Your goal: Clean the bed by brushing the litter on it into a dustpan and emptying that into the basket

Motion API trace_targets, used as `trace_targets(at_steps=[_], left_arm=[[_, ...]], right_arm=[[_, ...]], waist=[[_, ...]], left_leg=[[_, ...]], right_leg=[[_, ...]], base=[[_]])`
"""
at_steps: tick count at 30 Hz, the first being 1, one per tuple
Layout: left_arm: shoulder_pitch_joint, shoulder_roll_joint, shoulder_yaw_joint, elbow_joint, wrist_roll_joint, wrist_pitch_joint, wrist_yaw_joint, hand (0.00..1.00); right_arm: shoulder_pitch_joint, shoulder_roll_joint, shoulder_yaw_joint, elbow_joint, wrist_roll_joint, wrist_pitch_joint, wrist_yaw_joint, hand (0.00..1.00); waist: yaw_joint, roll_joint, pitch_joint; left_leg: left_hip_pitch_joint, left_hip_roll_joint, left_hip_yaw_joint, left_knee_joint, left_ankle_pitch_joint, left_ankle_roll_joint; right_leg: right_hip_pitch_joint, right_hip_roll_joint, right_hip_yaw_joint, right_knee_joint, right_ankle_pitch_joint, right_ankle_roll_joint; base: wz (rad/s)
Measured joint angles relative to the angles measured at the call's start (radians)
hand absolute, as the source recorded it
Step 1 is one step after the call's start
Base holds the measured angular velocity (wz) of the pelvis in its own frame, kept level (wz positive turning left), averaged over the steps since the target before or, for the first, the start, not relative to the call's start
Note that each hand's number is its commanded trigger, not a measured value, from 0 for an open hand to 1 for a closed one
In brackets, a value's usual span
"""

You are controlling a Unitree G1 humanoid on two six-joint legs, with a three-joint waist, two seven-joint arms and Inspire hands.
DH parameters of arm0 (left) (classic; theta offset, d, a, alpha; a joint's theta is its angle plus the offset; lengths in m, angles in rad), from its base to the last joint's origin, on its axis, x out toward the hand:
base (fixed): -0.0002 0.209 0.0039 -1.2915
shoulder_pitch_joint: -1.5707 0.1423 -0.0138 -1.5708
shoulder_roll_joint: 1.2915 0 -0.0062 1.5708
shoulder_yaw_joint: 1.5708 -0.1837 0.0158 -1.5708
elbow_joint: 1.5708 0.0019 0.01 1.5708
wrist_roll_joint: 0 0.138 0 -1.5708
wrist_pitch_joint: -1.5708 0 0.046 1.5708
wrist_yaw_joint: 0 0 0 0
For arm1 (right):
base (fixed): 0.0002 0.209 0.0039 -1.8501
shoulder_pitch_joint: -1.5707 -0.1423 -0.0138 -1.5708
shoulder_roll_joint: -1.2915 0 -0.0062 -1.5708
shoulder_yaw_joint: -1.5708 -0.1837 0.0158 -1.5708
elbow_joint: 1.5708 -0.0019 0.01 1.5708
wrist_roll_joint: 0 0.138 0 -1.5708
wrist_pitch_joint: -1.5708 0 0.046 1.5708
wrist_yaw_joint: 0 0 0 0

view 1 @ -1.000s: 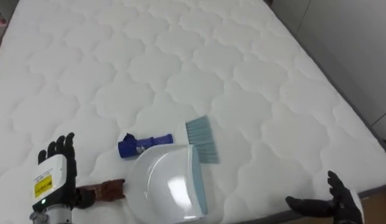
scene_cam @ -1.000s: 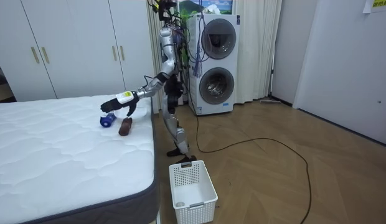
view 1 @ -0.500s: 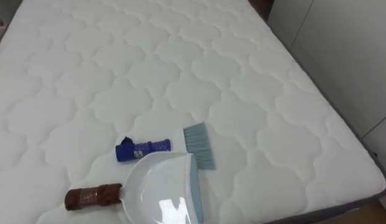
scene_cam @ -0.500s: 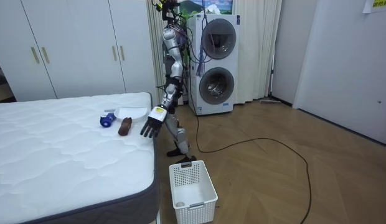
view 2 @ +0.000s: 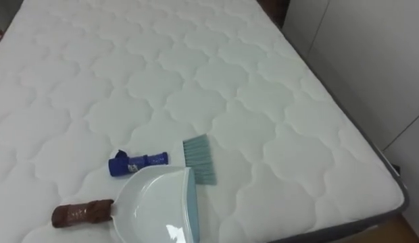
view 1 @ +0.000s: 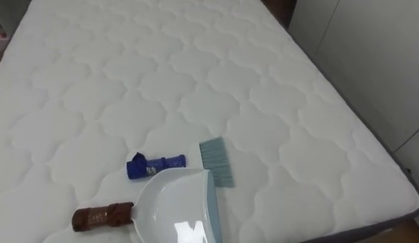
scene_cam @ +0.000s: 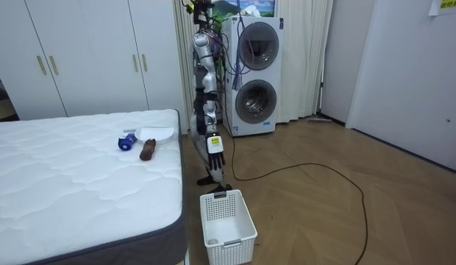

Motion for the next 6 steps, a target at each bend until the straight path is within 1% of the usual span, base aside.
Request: trace_targets(at_steps=[1,2,4,6], left_arm=[[-0.011,0.004,-0.020,0.000,0.000,0.012,-0.014,0.00],[-0.016,0.005,-0.031,0.000,0.000,0.016,-0.022,0.00],[-0.032,0.007,-0.080,-0.001,0.000,0.017,-0.050,0.00],[-0.049,0.006,-0.103,-0.003,0.000,0.017,-0.072,0.00]], right_arm=[[-0.001,0.000,0.025,0.000,-0.030,0.005,0.014,0.00],[-0.003,0.000,0.034,0.002,-0.042,0.008,0.021,0.00],[-0.005,0.004,0.061,0.006,-0.064,0.011,0.036,0.00],[-0.006,0.007,0.076,0.007,-0.078,0.013,0.052,0.00]], waist=[[0.000,0.000,0.0001],[0.000,0.000,0.0001],[-0.002,0.001,0.0006],[-0.001,0.001,0.0009]], left_leg=[[0.000,0.000,-0.002,0.001,0.000,0.000],[0.000,0.000,-0.002,0.002,0.000,0.000],[0.001,0.000,-0.006,0.003,0.000,0.000],[0.001,0.000,-0.009,0.003,0.000,0.000]], right_leg=[[0.001,-0.001,0.000,0.000,0.000,0.000],[0.002,-0.001,-0.002,-0.001,0.000,-0.001],[0.006,-0.002,-0.010,-0.001,0.001,-0.001],[0.007,-0.002,-0.012,-0.003,0.001,-0.002]], base=[[0.03],[0.04],[0.05],[0.02]])
